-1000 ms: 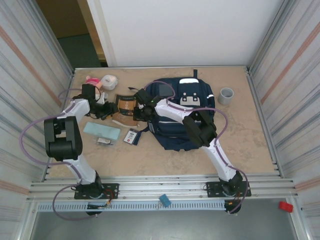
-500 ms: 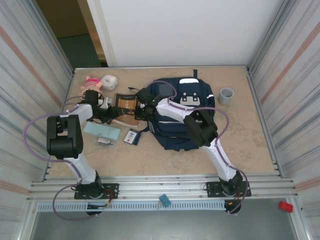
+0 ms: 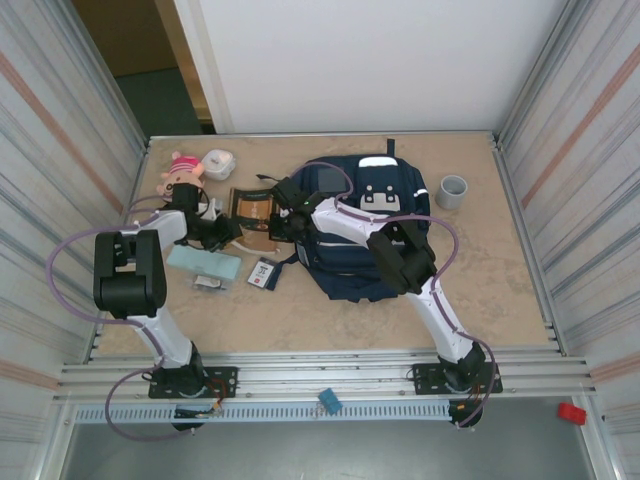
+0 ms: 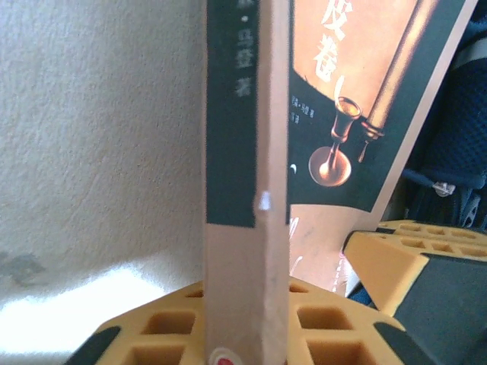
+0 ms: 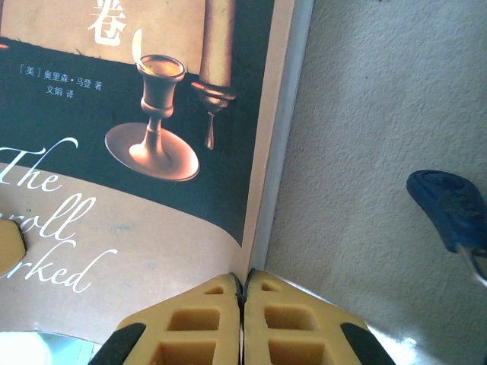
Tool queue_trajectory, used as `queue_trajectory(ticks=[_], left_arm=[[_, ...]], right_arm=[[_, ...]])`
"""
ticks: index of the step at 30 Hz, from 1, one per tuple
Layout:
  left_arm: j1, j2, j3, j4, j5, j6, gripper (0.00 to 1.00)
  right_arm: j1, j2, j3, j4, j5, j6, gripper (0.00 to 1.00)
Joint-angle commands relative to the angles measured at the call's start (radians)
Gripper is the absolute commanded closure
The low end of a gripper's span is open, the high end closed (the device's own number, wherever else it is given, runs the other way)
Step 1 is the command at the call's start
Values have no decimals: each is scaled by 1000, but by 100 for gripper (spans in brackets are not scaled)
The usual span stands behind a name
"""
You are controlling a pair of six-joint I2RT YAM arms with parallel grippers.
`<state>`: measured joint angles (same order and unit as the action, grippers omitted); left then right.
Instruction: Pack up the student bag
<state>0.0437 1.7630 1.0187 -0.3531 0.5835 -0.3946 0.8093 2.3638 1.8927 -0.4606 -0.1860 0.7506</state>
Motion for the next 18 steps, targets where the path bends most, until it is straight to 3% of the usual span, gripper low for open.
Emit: queue_trajectory(ticks=[1, 4, 8, 13, 18], left_arm=[[-6, -52, -4, 98, -12, -41, 93], [-8, -148, -30, 100, -19, -73, 100], [-21, -356, -90, 133, -26, -153, 100], [-90, -601, -105, 180, -75, -258, 100], [-232, -728, -154, 414, -63, -260, 100]], right_arm=[[9, -25, -51, -87, -29, -6, 90], [-4, -103, -73, -47, -39, -10, 79], [-40, -267, -152, 56, -79, 7, 49], [-70, -526, -316, 218, -60, 33, 35], [-95, -796, -586, 489, -49, 64, 21]])
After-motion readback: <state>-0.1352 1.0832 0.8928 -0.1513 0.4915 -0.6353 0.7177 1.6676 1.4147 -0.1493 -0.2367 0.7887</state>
